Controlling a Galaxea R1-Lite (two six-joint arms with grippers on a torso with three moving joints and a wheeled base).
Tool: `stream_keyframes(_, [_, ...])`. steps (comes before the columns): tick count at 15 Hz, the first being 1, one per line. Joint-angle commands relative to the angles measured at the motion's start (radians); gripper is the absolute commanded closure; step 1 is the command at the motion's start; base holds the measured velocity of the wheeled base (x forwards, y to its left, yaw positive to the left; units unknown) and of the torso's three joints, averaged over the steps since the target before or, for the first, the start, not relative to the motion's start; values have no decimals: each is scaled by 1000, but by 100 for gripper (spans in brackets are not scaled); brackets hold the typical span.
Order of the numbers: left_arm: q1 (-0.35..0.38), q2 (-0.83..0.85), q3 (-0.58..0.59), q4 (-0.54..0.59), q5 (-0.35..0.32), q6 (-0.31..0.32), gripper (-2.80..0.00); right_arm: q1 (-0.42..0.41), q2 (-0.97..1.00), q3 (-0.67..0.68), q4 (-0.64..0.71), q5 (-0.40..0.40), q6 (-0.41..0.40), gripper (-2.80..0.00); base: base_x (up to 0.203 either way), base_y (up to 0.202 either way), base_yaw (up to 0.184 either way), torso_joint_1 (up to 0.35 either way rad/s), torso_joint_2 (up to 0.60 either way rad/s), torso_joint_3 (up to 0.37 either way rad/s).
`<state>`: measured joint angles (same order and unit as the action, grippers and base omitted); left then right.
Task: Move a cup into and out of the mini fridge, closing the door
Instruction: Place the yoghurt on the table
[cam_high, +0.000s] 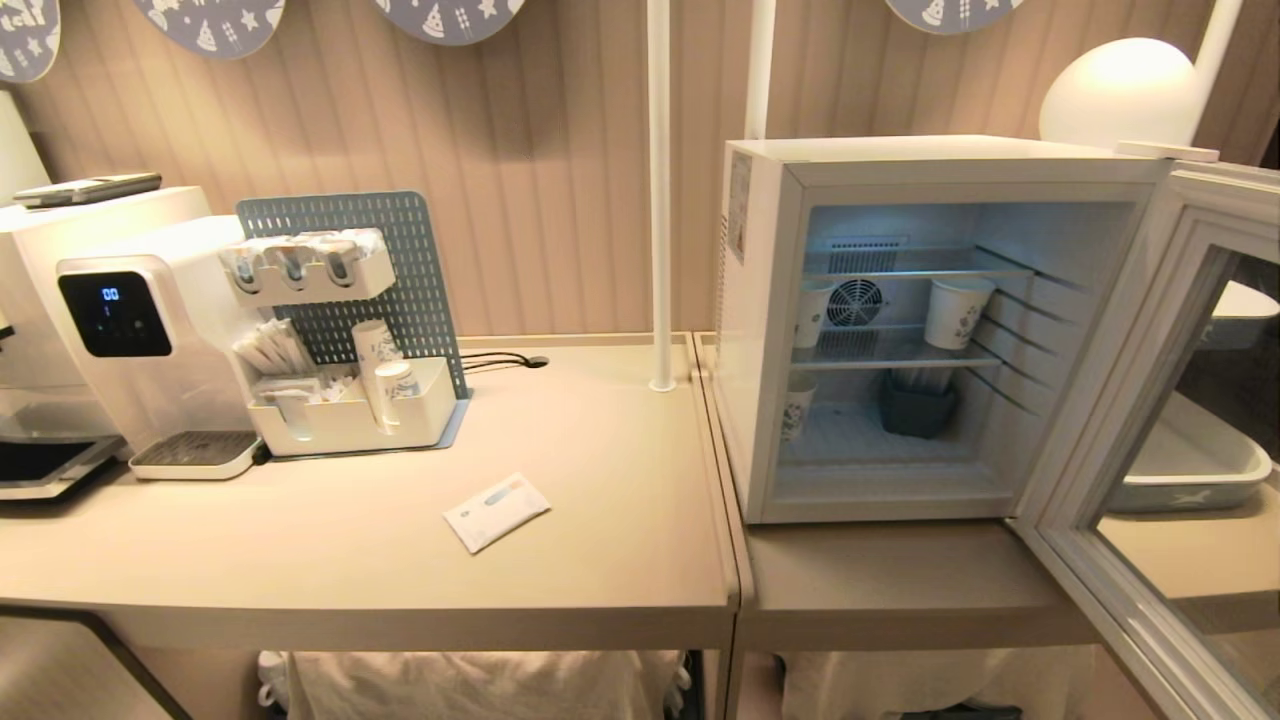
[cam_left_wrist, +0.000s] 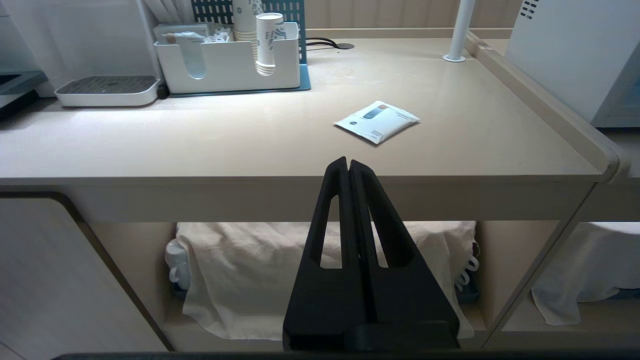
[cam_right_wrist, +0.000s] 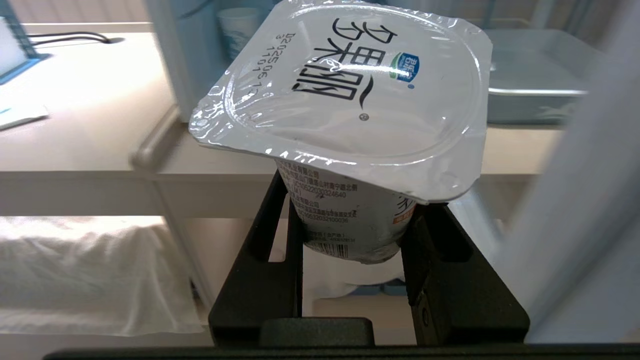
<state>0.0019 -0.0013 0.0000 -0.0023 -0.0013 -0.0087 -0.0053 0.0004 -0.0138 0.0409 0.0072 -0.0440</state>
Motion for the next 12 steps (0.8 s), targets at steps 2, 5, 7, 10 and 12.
stream_keyframes(2, [1,1,3,-1,0,-1,0,1,0,0,1,0,0,0,0,193,1,3,4,7])
stream_keyframes(5, [1,1,3,-1,0,-1,0,1,0,0,-1,0,0,0,0,187,2,3,1,5])
stream_keyframes(7, [1,1,3,-1,0,-1,0,1,0,0,-1,0,0,0,0,191,-1,4,0,1])
stream_keyframes(10, [1,1,3,-1,0,-1,0,1,0,0,-3,0,0,0,0,188,2,3,1,2])
stream_keyframes(12, [1,1,3,-1,0,-1,0,0,0,1,-3,0,0,0,0,186,1,4,2,0])
